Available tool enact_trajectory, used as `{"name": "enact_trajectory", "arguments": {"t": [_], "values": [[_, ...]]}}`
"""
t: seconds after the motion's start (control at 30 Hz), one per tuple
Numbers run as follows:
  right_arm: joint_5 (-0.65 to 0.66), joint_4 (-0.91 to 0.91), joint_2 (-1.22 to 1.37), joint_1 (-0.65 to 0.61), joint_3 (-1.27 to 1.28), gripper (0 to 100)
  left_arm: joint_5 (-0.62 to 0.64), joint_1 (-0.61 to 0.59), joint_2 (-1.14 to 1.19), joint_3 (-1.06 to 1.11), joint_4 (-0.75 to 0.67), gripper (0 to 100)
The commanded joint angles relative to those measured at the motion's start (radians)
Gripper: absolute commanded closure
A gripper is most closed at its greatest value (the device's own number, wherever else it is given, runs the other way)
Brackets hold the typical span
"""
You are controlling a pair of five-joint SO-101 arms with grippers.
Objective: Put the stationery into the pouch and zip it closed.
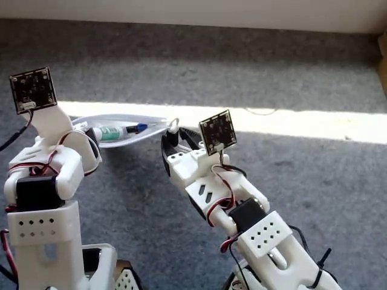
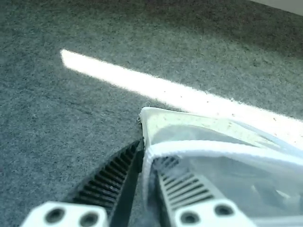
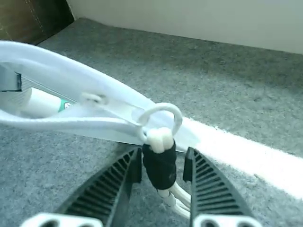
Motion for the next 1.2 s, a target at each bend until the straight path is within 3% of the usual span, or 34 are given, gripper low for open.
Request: {"name": "enact_trajectory", "arguments": {"t": [0.0, 0.13, 0.3, 0.4, 0.67, 0.8, 1.0, 1.17], "values": [[-0.011, -0.03, 0.004, -0.004, -0.076, 86.1, -0.011, -0.016, 0.002, 0.001, -0.015, 99], [-0.009, -0.03, 0.004, -0.002, -0.053, 86.6, -0.011, -0.016, 0.002, 0.001, -0.015, 99], [-0.002, -0.03, -0.005, -0.002, -0.053, 96.6, -0.011, -0.016, 0.002, 0.001, -0.015, 99], [0.069, -0.028, -0.005, -0.002, -0.047, 98.9, -0.034, -0.013, 0.002, 0.001, -0.015, 99], [0.17, -0.016, -0.051, 0.047, -0.012, 99.3, -0.091, -0.008, 0.002, -0.001, -0.038, 99], [0.173, 0.093, -0.206, 0.042, 0.028, 99.3, -0.15, 0.039, 0.01, 0.001, -0.058, 99], [0.173, 0.24, -0.433, 0.045, 0.096, 99.3, -0.176, 0.113, 0.01, -0.007, -0.084, 83], [0.173, 0.351, -0.559, 0.041, 0.148, 99.3, -0.195, 0.222, 0.01, -0.007, -0.163, 81]]}}
